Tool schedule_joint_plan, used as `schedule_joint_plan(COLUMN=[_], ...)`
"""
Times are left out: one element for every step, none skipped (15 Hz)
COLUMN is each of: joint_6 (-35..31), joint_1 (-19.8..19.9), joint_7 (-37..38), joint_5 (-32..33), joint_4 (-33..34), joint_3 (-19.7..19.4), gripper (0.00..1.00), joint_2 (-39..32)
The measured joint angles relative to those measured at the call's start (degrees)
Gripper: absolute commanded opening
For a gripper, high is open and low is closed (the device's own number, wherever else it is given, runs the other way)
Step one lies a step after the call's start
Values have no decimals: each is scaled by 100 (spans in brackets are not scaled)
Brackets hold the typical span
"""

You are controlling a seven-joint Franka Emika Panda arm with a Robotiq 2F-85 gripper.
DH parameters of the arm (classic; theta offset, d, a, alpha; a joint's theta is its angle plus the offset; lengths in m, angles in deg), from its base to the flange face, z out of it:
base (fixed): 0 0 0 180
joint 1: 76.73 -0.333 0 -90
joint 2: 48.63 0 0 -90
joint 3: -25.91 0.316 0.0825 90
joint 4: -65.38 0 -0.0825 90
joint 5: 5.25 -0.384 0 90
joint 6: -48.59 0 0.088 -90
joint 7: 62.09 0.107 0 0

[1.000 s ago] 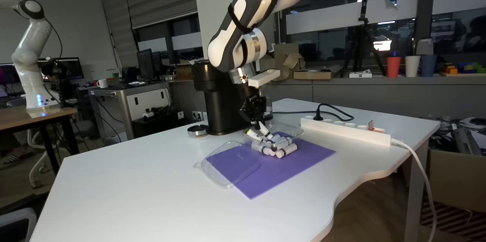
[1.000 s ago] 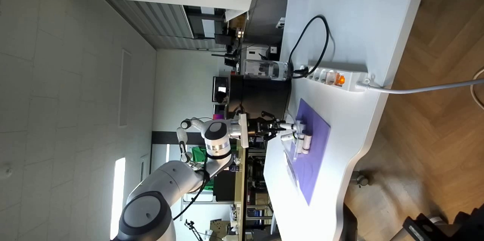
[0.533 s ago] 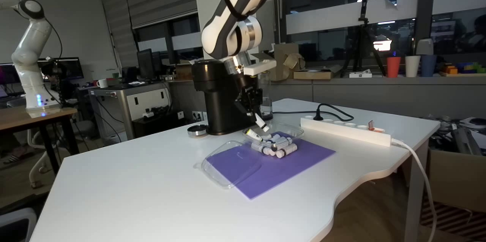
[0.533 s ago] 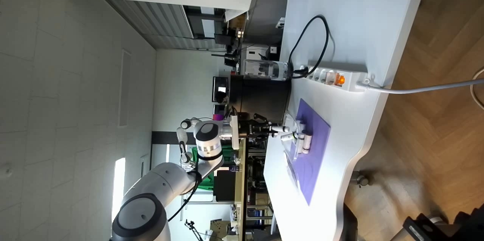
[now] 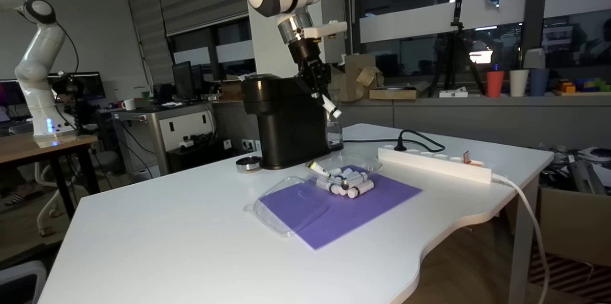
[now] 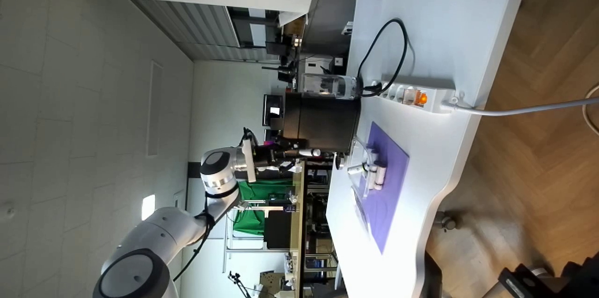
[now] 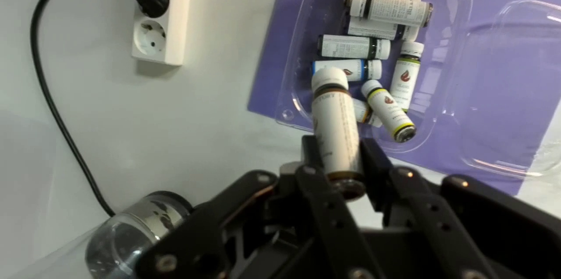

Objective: Remove one bottle from the clear box

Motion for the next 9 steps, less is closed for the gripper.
schedule_joint_plan(joint_6=[75,195,346,526,722,930,1127,1325,1502], joint_1=[131,282,460,637,811,979,1116,1233,1319], joint_7=[52,80,94,103,116,161,211,268,308], joint_5=[-60,-149,-250,-350,-449,-529,-586,-661,-711], joint_4=[76,164,280,421,591,780,962,1160,1342], joint_3=[-32,-62,-79,-102,-129,-144,-154,-172,-187], gripper=[7,7,7,7,7,7,7,7,7], joint_2=[0,-24,-80,-170,-298,-462,-633,-830,-1025])
